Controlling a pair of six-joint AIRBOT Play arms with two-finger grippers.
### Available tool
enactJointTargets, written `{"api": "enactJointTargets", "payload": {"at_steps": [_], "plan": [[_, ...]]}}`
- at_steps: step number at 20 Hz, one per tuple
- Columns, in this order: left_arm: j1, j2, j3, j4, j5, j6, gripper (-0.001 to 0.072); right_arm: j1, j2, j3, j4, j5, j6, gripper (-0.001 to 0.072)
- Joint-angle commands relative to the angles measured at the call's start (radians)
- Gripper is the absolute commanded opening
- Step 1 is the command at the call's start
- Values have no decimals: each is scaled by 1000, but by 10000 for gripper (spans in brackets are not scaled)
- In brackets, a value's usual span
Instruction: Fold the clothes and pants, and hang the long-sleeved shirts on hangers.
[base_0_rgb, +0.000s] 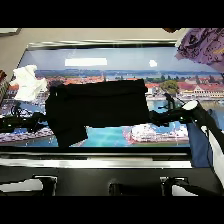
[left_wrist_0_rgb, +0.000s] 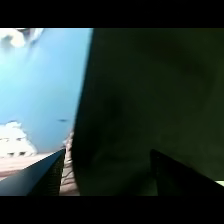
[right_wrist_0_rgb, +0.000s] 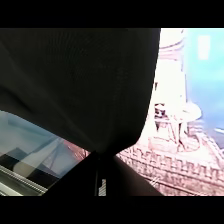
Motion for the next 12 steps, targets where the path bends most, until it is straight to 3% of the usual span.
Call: {"api": "enactJointTargets", "payload": {"at_steps": [1, 3, 4, 6, 7, 12], "plan": [[-23, -23, -6, -16, 3, 24, 607, 1, 13, 5, 3, 0, 3, 34], [-41, -29, -6, -17, 2, 24, 596, 1, 25, 11, -2, -6, 4, 34], [-50, -31, -6, -17, -3, 24, 481, 1, 31, 16, -7, -9, 7, 34], [-67, -31, -5, -18, -17, 25, 139, 1, 46, 19, -16, -21, 19, 34], [-70, -29, -3, -21, -27, 27, 26, 1, 53, 19, -19, -28, 23, 34], [-118, 1, 160, -42, -76, -39, 20, 1, 63, 140, -48, -35, 17, 32]]}}
